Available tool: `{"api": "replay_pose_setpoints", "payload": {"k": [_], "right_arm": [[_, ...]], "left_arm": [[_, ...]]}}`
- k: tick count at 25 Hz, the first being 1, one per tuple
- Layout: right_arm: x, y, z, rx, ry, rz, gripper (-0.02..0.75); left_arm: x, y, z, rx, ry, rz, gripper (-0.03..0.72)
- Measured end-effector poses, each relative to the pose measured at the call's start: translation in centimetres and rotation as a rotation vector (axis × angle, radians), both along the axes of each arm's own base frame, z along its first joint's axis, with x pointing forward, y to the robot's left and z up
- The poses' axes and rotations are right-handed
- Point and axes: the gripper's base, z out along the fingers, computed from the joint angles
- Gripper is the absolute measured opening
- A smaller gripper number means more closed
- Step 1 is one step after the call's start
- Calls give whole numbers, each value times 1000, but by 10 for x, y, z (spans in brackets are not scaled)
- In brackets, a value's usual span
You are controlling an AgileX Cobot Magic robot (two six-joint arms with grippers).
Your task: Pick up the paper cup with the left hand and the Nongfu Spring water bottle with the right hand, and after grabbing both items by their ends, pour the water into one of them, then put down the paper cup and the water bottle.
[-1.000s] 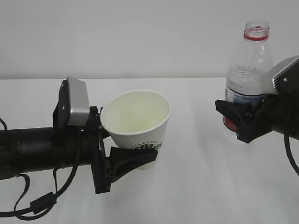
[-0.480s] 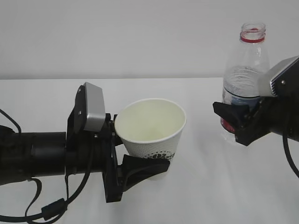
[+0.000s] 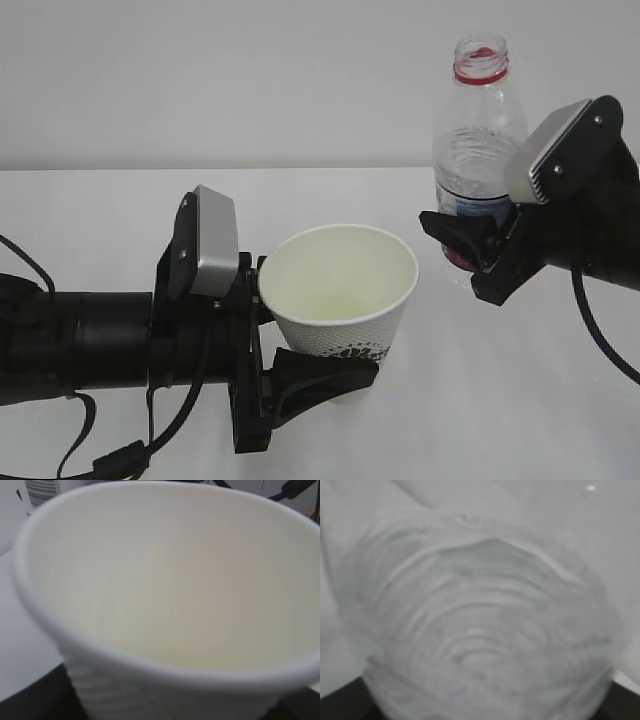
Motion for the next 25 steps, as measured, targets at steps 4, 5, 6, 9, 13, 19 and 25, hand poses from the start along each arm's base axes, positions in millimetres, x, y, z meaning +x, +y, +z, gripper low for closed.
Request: {"api": "replay_pose_setpoints", "payload": {"k": [4,5,6,9,13,19,25], "right_arm": [[3,2,4,-25,-23,27,514],[4,3,5,-31,-26,29,514],[4,5,7,-45,-33,38,514],[5,14,9,-107,-69,79,514],[5,20,13,-139,-111,113,514],[5,20,13,-194,-150,137,514],[4,22,15,-233,-214,171,514]], "left_arm": [[0,0,0,1,-1,-2,538],[0,0,0,2,-1,-4,538],[-1,0,0,-2,-2,-6,538],[-1,0,1,-16,0,-12,538],[-3,-2,2,-19,2,-21,538],[-4,-3,2,-19,7,-31,538],[-6,-4,2,-18,3,-48,537]]}}
